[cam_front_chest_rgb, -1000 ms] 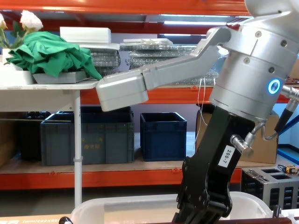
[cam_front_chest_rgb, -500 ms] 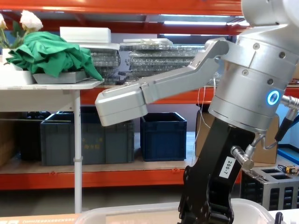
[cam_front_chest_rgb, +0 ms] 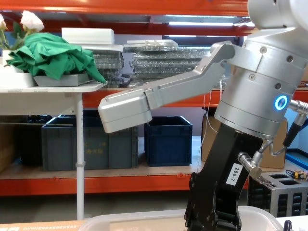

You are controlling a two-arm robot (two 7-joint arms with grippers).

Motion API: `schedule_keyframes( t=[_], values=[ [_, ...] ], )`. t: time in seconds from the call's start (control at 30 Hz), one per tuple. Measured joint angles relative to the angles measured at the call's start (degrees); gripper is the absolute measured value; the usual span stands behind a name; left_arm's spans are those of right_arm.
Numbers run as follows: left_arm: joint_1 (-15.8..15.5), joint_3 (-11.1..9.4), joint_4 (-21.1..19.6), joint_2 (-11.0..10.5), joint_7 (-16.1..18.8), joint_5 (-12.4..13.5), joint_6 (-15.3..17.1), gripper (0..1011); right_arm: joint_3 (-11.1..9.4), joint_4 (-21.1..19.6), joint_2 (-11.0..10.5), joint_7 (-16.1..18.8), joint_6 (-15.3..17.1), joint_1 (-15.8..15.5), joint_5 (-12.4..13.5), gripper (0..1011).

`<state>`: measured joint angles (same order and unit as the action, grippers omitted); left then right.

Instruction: Use one hand to grasp the basket and place it at the designated location.

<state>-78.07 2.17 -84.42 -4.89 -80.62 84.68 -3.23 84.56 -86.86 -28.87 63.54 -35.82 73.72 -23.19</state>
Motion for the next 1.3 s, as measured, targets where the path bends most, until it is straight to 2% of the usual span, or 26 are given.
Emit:
schedule_keyframes(
  t=[0.4,1.3],
  values=[
    [0.0,0.0,0.0,0.0,0.0,0.0,0.0,0,0.9,0.1,0.5,0.2,0.7,-0.5,-1.2,239],
    [0.0,0.0,0.0,0.0,0.0,0.0,0.0,0,1.2,0.1,0.5,0.4,0.9,-0.7,-1.2,239]
  ],
)
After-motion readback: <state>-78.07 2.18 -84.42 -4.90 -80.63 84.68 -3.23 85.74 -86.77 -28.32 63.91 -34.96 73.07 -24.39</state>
